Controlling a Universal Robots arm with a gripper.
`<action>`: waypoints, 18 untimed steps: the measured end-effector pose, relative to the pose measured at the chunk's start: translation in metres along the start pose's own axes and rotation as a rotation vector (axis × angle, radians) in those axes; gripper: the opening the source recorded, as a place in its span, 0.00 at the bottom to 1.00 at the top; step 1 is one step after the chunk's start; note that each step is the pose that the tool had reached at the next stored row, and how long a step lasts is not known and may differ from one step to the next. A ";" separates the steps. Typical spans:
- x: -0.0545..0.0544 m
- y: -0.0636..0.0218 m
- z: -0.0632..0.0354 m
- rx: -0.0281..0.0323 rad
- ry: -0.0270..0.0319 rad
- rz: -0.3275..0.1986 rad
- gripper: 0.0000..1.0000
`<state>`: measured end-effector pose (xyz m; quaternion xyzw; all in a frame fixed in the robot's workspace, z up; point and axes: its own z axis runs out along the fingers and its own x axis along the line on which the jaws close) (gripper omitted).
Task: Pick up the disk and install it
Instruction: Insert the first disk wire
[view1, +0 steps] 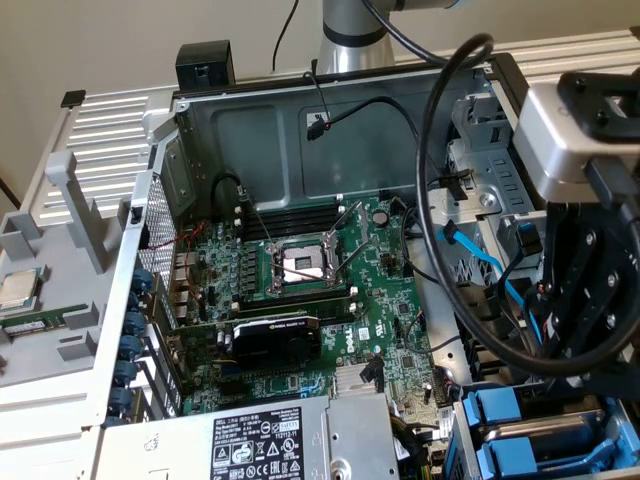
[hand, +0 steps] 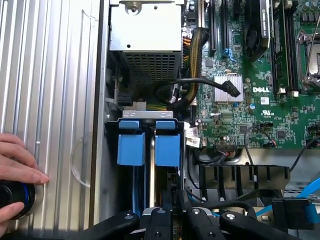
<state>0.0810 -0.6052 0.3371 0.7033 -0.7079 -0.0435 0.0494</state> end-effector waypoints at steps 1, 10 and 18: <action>0.000 0.0000 0.0003 0.0001 -0.0001 0.000 0.17; 0.000 0.0000 0.0004 0.0001 0.0000 0.001 0.17; -0.003 0.0003 0.0004 0.0070 0.0399 0.006 0.17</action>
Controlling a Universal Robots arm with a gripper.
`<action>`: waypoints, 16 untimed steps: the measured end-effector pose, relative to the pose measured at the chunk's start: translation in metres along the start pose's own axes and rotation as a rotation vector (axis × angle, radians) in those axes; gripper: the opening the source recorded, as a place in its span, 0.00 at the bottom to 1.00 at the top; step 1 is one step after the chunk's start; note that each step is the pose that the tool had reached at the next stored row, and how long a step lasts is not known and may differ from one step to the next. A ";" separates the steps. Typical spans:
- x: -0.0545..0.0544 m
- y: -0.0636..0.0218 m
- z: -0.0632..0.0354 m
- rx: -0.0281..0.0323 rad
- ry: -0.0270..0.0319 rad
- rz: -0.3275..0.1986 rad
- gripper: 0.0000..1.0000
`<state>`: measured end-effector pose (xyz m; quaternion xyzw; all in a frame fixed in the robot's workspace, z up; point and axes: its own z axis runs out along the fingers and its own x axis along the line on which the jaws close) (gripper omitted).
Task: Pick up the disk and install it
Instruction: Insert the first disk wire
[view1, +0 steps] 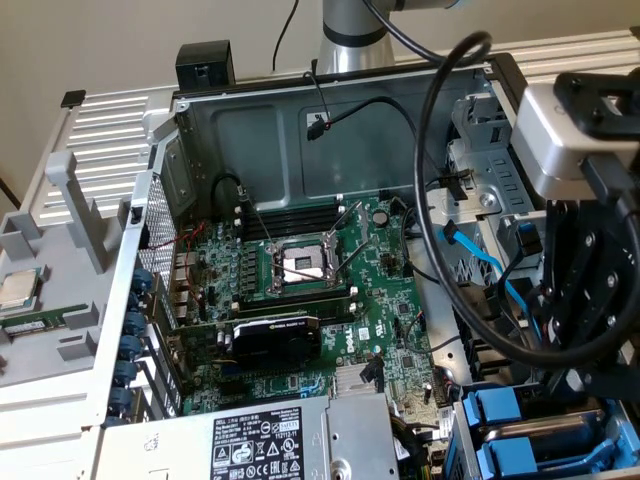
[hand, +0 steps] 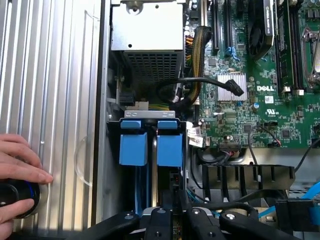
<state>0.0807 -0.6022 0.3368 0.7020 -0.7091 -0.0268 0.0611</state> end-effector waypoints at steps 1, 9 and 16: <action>-0.001 -0.0001 -0.0001 0.0069 0.0044 0.001 0.17; -0.005 0.0062 0.0006 0.0484 0.0041 0.003 0.17; -0.005 0.0124 0.0014 0.0589 0.0039 0.003 0.17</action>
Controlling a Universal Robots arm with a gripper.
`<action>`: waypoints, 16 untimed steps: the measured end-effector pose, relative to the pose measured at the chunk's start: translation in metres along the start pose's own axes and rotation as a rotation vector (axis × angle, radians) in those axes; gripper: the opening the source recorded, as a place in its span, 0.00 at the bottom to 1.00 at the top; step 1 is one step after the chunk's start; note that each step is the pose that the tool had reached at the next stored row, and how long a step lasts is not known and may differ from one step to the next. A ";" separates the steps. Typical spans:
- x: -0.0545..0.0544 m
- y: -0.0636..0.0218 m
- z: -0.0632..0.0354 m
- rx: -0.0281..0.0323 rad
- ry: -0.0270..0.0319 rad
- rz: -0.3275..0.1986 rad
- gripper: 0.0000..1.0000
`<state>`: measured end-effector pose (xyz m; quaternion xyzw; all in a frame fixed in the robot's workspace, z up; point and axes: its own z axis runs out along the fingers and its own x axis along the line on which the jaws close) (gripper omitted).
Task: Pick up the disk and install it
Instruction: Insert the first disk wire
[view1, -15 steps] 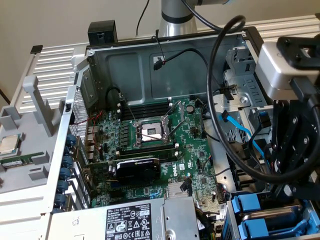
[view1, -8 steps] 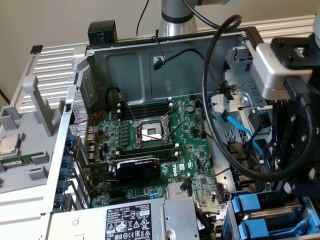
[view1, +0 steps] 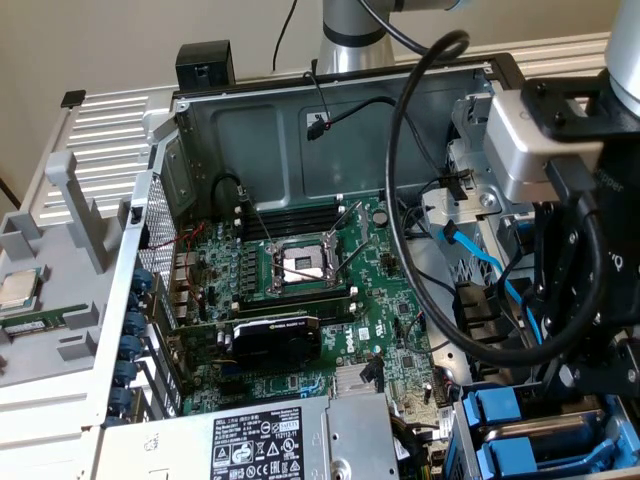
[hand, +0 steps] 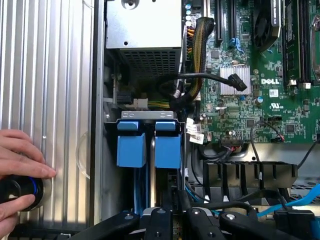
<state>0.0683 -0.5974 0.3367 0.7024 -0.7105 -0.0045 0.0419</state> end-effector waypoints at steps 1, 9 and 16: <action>0.000 0.0000 0.0000 0.0000 0.0001 0.000 0.17; -0.001 0.0001 0.0002 -0.0004 -0.0012 0.008 0.17; -0.001 0.0001 0.0004 -0.0014 -0.0024 0.027 0.17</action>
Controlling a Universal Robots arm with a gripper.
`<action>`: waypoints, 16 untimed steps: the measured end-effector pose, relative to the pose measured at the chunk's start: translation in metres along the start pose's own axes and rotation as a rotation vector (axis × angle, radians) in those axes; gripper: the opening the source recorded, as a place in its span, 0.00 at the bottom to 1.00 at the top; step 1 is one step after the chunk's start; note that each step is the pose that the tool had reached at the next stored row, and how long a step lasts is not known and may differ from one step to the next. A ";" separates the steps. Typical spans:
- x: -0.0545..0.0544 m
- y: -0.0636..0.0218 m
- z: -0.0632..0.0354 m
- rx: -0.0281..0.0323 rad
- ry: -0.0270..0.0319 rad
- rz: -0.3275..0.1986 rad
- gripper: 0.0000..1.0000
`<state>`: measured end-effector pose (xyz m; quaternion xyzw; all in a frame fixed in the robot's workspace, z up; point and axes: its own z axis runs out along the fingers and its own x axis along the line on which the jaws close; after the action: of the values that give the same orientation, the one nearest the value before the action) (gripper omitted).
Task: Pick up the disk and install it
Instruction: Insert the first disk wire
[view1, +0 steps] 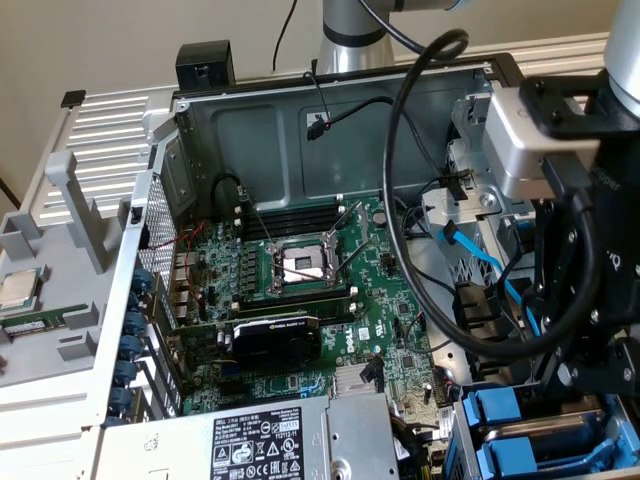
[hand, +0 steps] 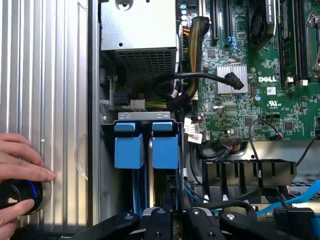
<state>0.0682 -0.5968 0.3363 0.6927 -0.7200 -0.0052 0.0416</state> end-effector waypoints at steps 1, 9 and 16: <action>0.000 0.0000 0.0000 -0.0001 -0.0002 0.002 0.17; 0.000 -0.0001 0.0013 -0.0003 -0.0005 0.006 0.17; 0.000 -0.0001 0.0021 -0.0008 -0.0009 0.014 0.17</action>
<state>0.0682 -0.5968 0.3341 0.6875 -0.7249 -0.0055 0.0415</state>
